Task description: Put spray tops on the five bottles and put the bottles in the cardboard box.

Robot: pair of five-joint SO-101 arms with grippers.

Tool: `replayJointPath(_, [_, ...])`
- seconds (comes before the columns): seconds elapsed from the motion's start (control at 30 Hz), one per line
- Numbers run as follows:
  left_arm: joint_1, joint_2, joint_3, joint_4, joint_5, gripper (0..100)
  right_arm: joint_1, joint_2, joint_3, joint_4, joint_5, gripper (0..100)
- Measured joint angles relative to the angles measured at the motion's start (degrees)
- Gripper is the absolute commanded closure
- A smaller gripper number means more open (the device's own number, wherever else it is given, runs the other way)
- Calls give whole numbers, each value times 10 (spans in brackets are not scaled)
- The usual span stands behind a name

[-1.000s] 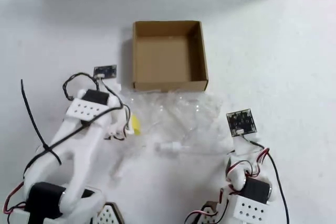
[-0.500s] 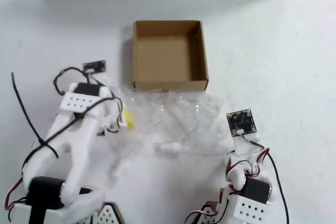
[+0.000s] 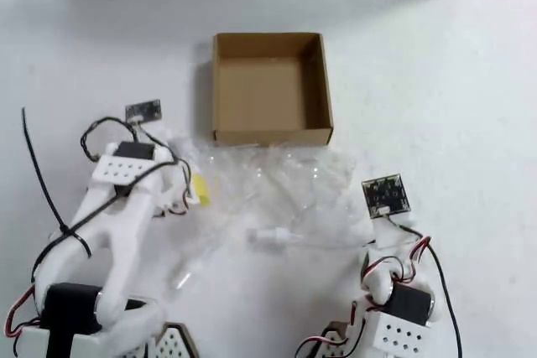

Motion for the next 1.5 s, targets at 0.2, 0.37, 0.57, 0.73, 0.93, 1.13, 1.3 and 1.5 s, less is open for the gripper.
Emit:
replayJointPath(0.2, [2, 1, 15, -30, 0, 750, 0, 0, 0, 0, 0, 943])
replayJointPath(0.37, [1, 1, 37, -69, -2, 993, 0, 0, 0, 0, 0, 943])
replayJointPath(0.57, [4, 1, 37, -76, -3, 910, 0, 0, 0, 0, 0, 943])
replayJointPath(0.73, [4, 1, 35, -76, -3, 927, 0, 0, 0, 0, 0, 943])
replayJointPath(0.93, [-15, 1, 14, -76, -3, 921, 0, 0, 0, 0, 0, 943])
replayJointPath(1.13, [-35, 1, 10, -76, -88, 919, 0, 0, 0, 0, 0, 943])
replayJointPath(1.3, [-36, 1, 10, -98, -169, 919, 0, 0, 0, 0, 0, 943])
replayJointPath(1.5, [-33, 1, 10, -110, -176, 916, 0, 0, 0, 0, 0, 943])
